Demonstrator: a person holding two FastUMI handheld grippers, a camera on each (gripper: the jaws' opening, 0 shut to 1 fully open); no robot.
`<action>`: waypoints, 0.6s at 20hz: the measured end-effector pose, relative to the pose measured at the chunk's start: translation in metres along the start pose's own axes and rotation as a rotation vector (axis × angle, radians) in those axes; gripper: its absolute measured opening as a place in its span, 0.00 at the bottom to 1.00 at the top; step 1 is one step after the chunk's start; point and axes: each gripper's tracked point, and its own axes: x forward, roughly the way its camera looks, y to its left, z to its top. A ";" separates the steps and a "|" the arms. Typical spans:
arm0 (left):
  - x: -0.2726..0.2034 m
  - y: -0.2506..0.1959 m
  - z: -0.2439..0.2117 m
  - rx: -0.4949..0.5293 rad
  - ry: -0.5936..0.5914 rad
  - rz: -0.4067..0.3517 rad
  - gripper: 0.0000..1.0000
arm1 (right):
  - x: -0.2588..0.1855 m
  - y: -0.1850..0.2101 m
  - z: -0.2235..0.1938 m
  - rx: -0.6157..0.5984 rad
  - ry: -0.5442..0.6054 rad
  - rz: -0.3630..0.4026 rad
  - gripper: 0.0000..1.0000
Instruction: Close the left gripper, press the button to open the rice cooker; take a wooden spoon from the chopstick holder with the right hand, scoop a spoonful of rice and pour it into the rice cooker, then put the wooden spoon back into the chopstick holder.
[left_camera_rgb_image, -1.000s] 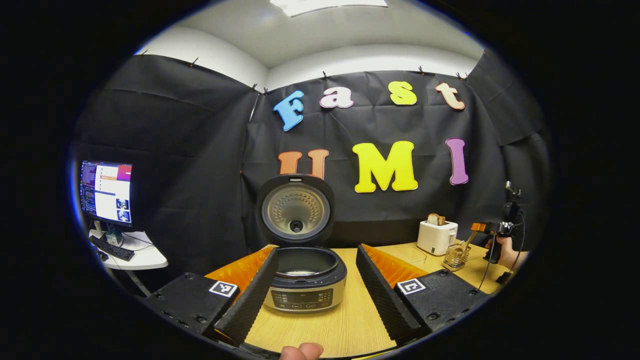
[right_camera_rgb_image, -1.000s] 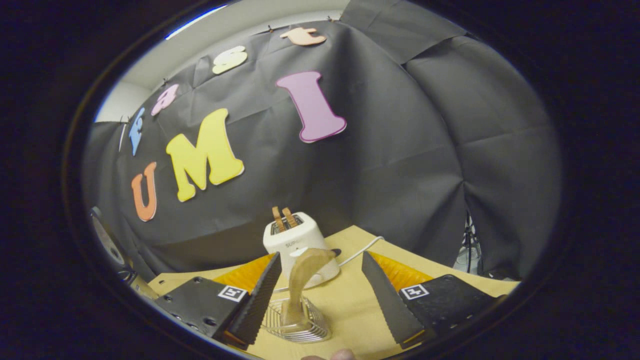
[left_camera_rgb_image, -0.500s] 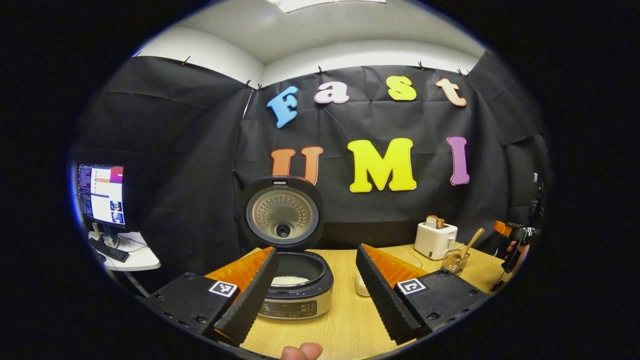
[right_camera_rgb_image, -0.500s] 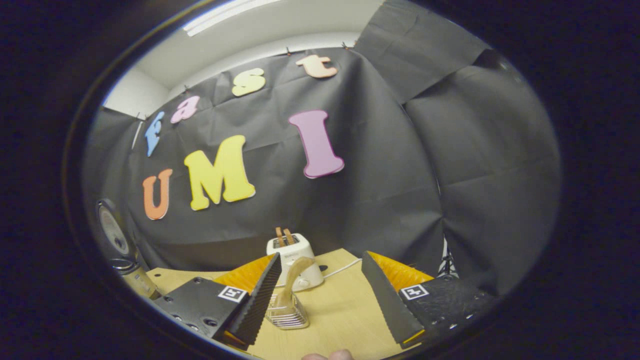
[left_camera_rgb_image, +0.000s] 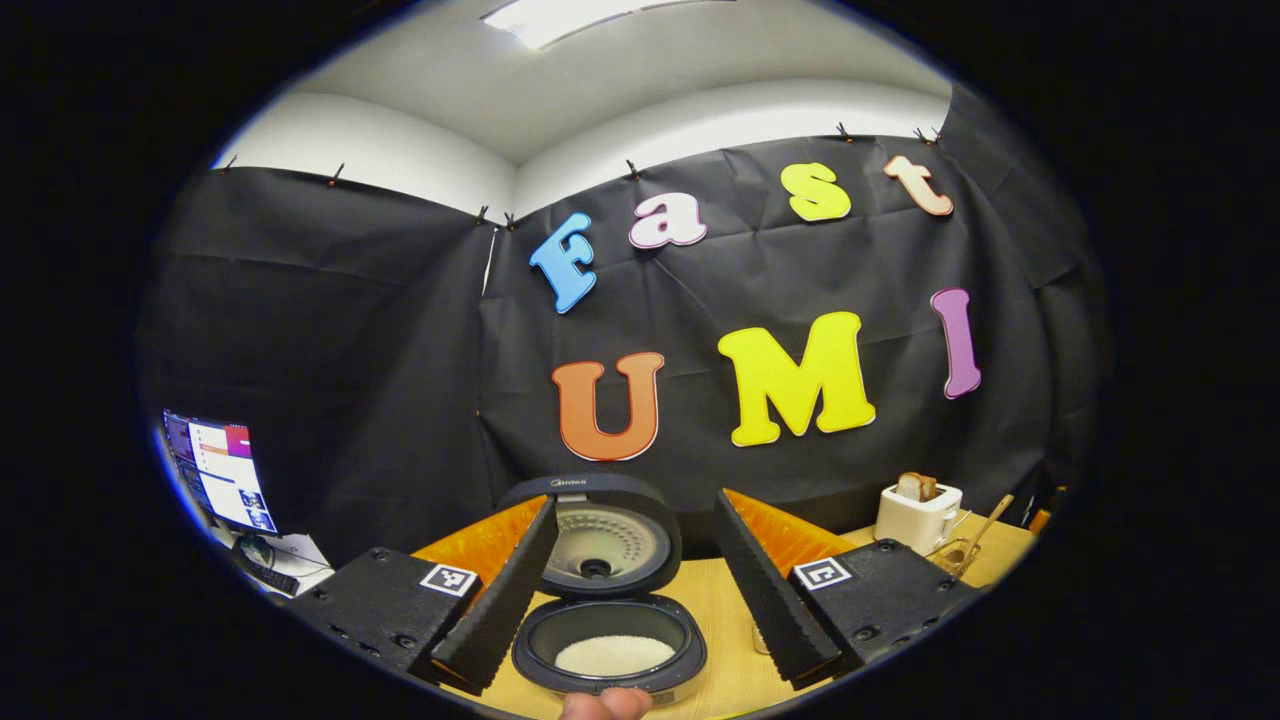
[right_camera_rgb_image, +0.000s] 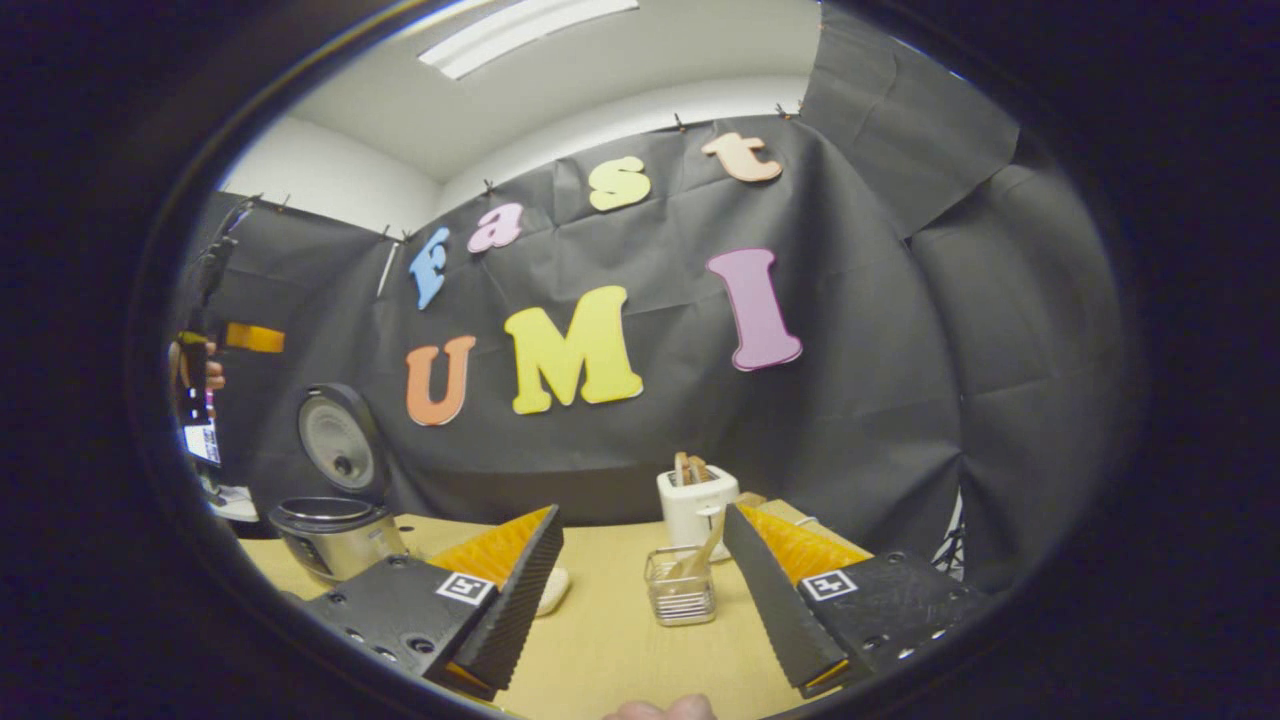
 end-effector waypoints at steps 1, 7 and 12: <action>0.012 0.007 0.007 0.014 0.001 0.012 0.99 | -0.006 0.002 -0.001 -0.005 -0.004 0.008 0.95; 0.090 0.029 0.015 -0.021 0.122 0.044 0.99 | -0.021 0.009 0.001 -0.053 -0.037 0.016 0.95; 0.146 0.040 -0.015 -0.060 0.275 0.062 0.99 | -0.022 0.017 -0.003 -0.060 -0.023 0.043 0.95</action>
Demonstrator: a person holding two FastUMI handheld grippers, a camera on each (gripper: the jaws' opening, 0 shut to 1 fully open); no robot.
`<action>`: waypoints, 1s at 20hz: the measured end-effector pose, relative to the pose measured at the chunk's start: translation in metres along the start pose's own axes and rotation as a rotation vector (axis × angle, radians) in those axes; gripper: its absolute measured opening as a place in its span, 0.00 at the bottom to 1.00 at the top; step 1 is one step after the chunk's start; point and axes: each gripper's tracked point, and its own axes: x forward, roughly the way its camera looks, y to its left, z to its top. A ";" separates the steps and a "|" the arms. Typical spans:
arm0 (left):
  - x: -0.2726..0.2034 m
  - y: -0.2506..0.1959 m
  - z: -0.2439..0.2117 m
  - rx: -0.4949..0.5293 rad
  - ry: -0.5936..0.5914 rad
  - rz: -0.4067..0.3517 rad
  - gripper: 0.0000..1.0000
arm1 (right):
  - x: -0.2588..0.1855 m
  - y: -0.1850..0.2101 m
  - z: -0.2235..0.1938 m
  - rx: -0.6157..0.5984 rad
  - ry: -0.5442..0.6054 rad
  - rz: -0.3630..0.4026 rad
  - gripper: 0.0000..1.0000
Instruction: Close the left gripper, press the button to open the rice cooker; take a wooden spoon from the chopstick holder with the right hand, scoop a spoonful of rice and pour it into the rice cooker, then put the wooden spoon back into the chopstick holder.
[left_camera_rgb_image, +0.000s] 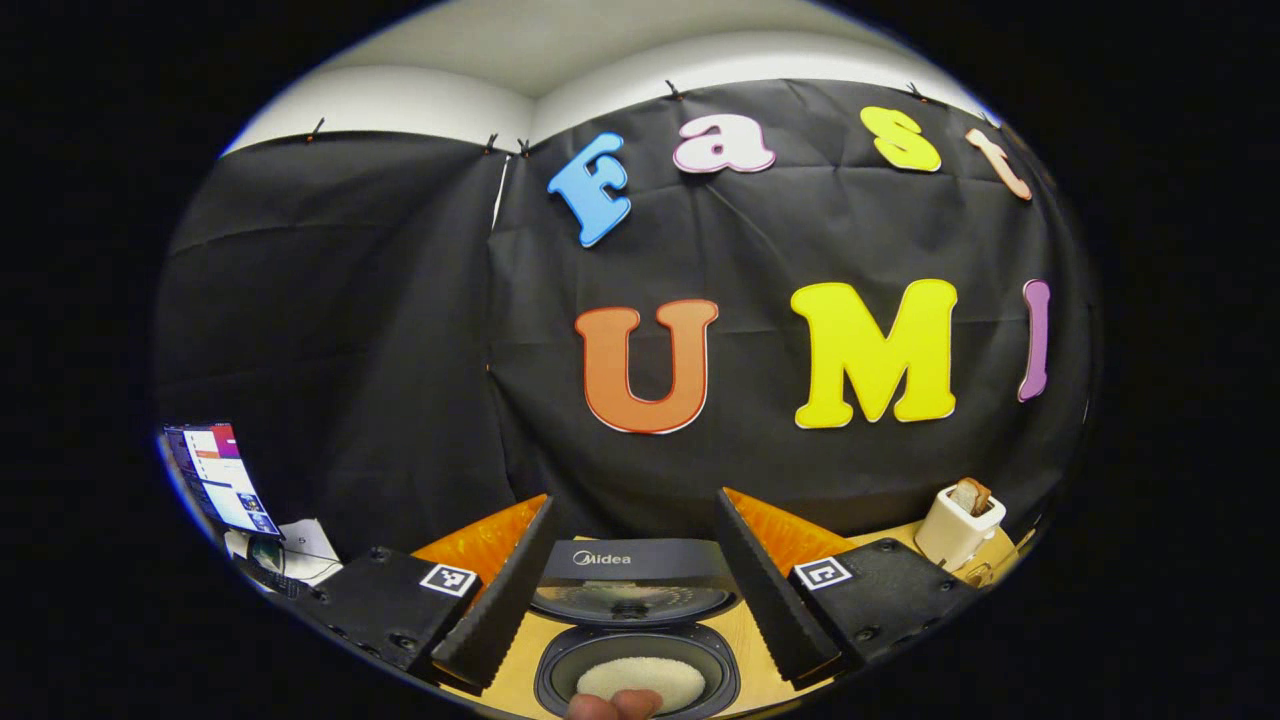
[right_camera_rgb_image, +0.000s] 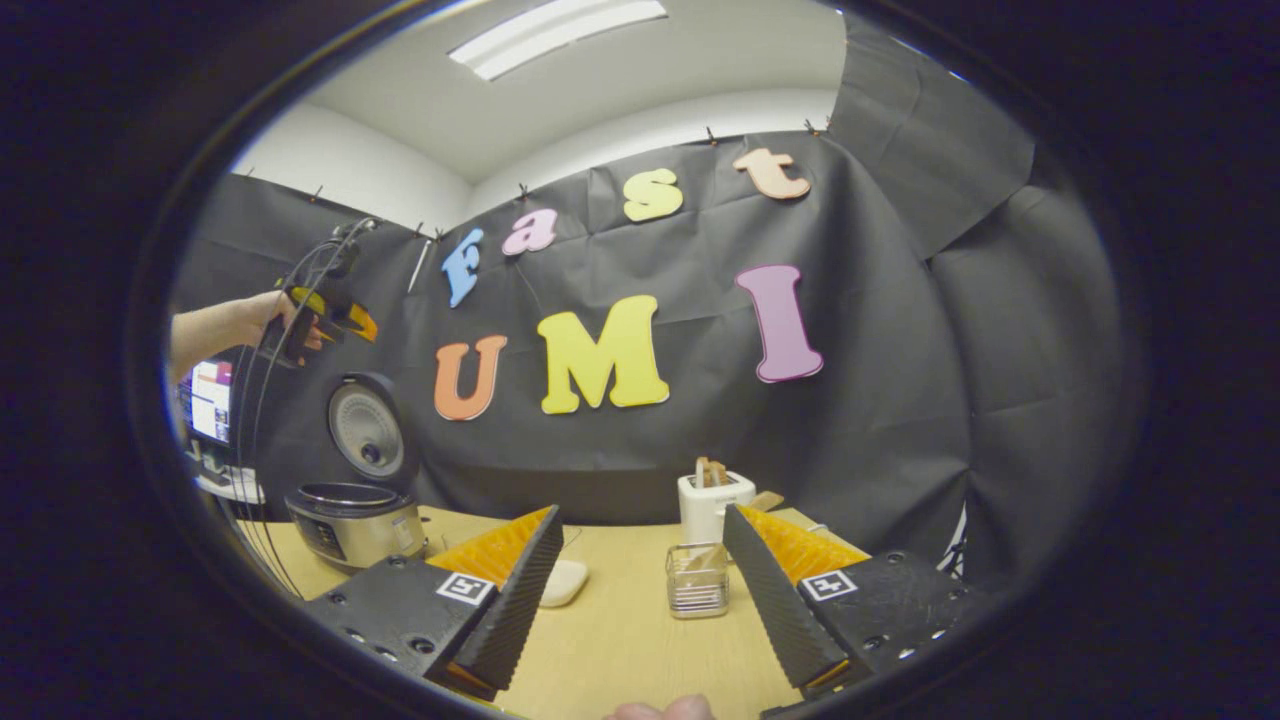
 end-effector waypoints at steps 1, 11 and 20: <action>0.010 0.002 -0.008 -0.003 0.032 0.004 0.95 | 0.001 0.002 -0.002 0.001 0.005 0.005 0.95; 0.050 0.013 -0.035 -0.061 0.187 0.024 0.99 | 0.012 0.011 -0.037 -0.022 0.083 0.036 0.95; 0.037 0.012 -0.043 -0.002 0.145 0.042 1.00 | 0.015 0.011 -0.040 -0.043 0.097 0.023 0.95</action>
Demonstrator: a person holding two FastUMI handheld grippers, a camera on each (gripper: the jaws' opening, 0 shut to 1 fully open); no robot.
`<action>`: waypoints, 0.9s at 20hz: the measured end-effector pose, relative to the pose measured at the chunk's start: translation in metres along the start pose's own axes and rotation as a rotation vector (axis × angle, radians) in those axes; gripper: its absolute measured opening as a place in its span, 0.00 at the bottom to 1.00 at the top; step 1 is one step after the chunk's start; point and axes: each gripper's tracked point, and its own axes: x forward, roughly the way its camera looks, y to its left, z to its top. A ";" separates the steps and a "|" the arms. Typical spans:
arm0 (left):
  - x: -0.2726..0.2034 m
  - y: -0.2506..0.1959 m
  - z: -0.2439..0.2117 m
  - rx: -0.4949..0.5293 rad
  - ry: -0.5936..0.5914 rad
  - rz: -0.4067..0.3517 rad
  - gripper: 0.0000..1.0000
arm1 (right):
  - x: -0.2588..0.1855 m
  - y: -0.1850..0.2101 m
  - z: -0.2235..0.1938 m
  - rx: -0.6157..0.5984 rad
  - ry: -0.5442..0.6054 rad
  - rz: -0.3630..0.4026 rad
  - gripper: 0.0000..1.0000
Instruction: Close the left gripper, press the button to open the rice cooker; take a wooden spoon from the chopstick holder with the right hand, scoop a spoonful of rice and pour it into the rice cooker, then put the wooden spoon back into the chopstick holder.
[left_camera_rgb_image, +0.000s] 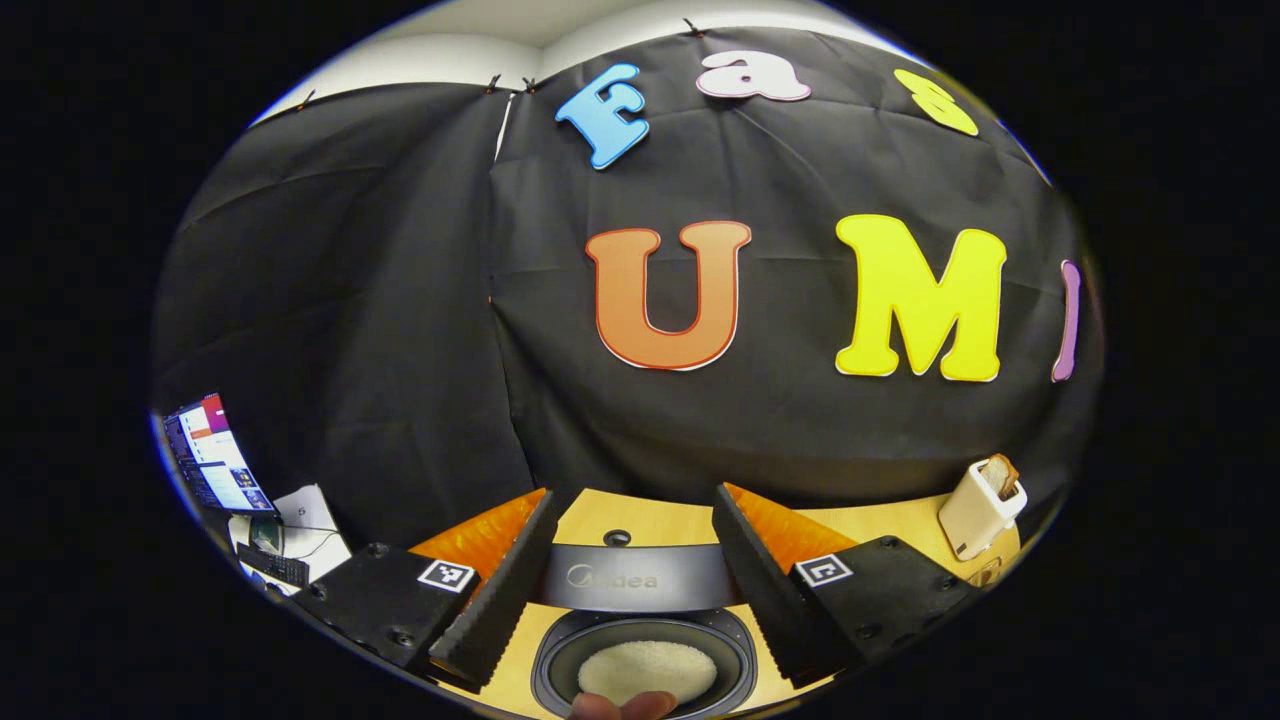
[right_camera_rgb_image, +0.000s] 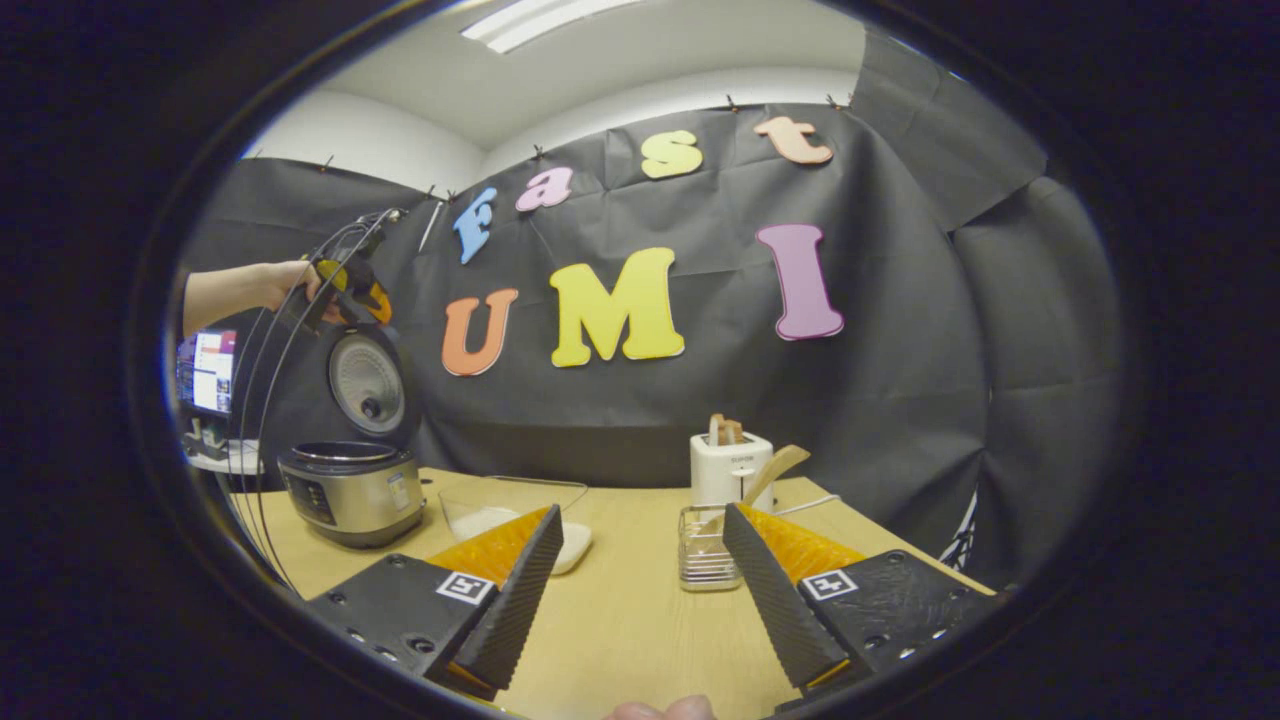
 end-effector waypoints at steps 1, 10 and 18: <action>-0.005 0.000 -0.002 -0.003 -0.011 -0.001 1.00 | -0.002 0.006 0.004 -0.006 -0.007 0.006 0.95; -0.051 -0.002 -0.041 0.000 -0.069 -0.037 1.00 | -0.021 0.052 0.014 -0.036 -0.012 0.067 0.95; -0.086 -0.006 -0.096 -0.018 -0.084 -0.100 1.00 | -0.041 0.101 0.031 -0.096 -0.036 0.117 0.95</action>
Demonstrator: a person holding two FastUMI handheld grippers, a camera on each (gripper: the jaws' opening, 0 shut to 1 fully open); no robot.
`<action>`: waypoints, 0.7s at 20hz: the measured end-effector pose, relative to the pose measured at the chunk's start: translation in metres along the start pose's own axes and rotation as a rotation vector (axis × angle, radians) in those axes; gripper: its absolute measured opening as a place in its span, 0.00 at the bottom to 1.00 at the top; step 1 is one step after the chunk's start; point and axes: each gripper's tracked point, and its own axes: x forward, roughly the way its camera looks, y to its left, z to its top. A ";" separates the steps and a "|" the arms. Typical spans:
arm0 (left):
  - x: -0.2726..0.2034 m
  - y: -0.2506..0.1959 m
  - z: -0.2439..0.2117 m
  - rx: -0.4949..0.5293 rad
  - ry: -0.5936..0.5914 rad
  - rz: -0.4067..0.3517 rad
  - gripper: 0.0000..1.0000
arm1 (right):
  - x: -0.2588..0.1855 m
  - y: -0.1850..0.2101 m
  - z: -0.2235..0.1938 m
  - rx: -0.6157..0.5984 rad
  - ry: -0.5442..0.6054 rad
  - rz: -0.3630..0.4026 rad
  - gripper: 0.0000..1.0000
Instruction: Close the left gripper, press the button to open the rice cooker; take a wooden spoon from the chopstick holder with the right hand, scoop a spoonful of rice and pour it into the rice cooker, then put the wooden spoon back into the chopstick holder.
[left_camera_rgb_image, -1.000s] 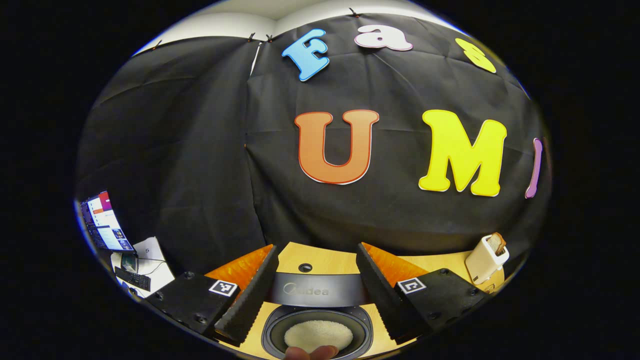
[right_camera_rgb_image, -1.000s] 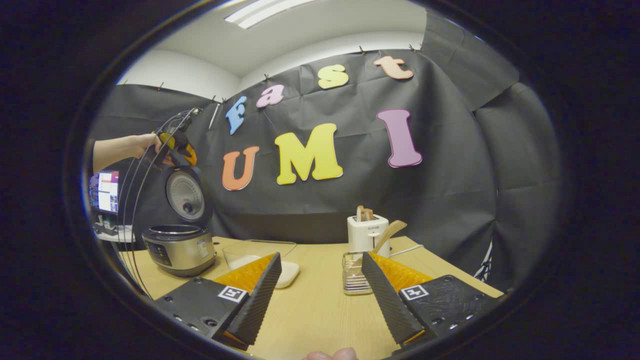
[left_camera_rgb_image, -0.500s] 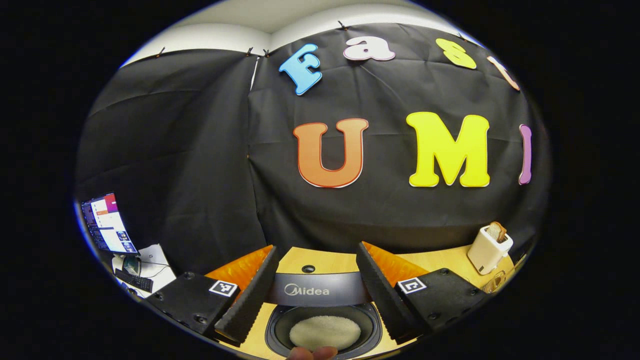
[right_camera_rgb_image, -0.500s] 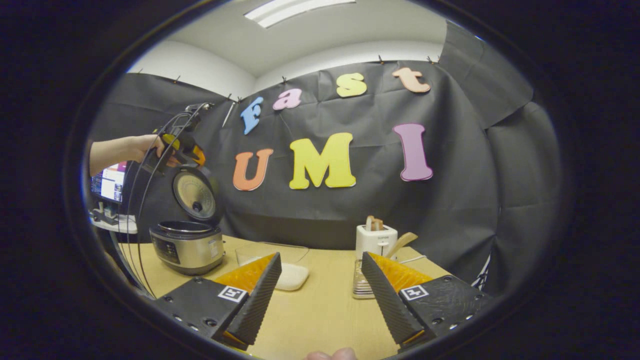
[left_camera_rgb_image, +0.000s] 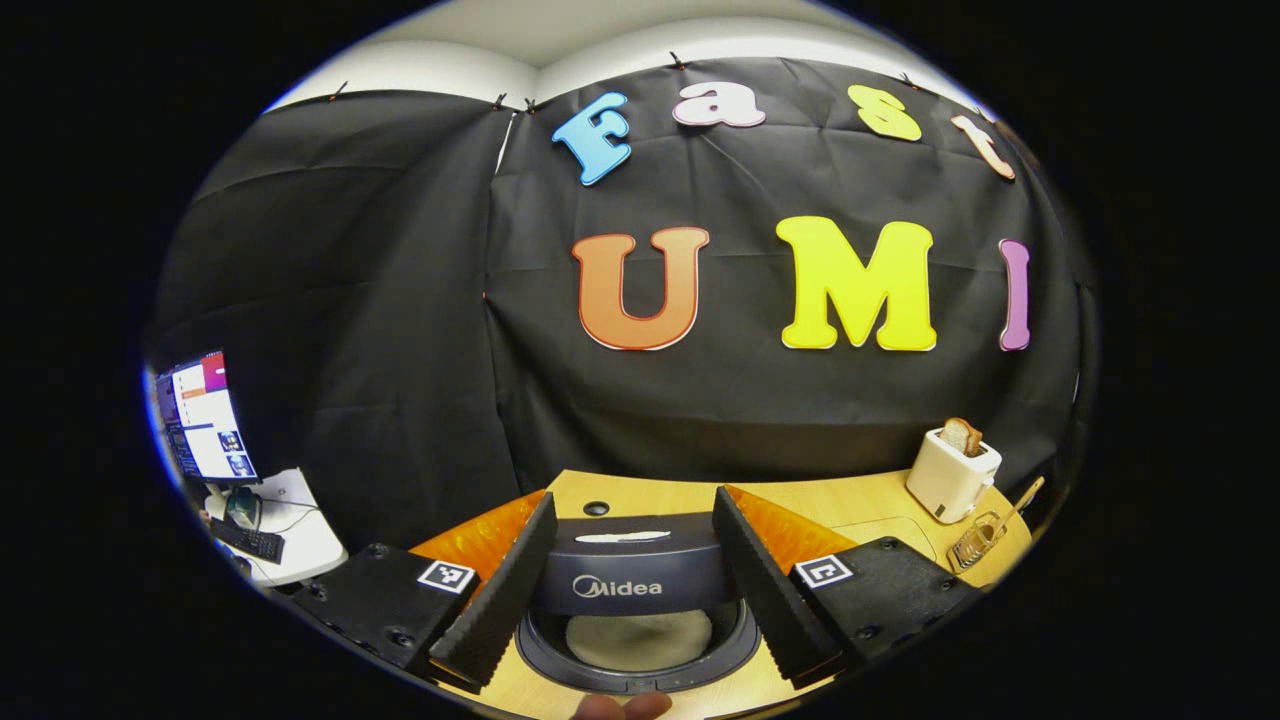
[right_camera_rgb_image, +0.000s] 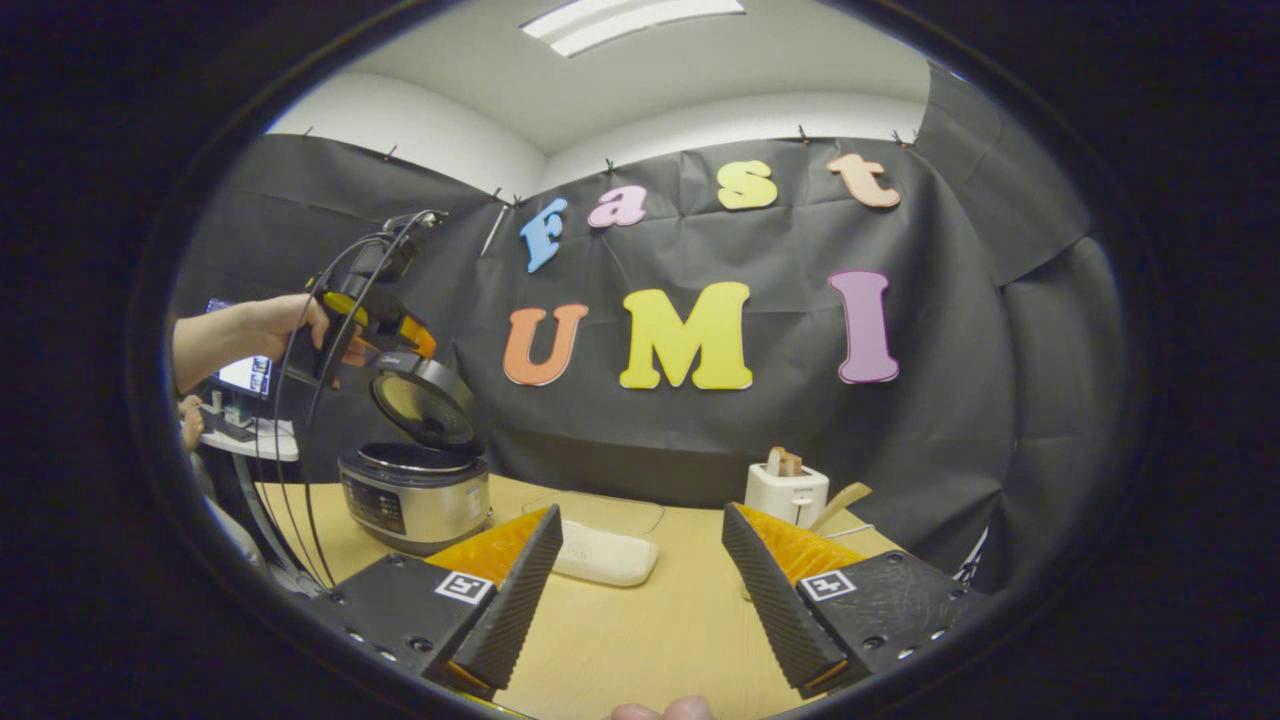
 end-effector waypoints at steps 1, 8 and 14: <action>-0.004 -0.001 -0.007 -0.001 -0.006 0.000 1.00 | -0.001 0.006 0.002 0.004 -0.002 0.008 0.92; -0.021 -0.005 -0.057 -0.003 -0.012 -0.005 1.00 | -0.002 0.037 0.011 0.039 -0.004 0.060 0.94; -0.019 -0.005 -0.104 -0.017 0.037 0.011 1.00 | -0.004 0.036 0.008 0.032 -0.018 0.055 0.94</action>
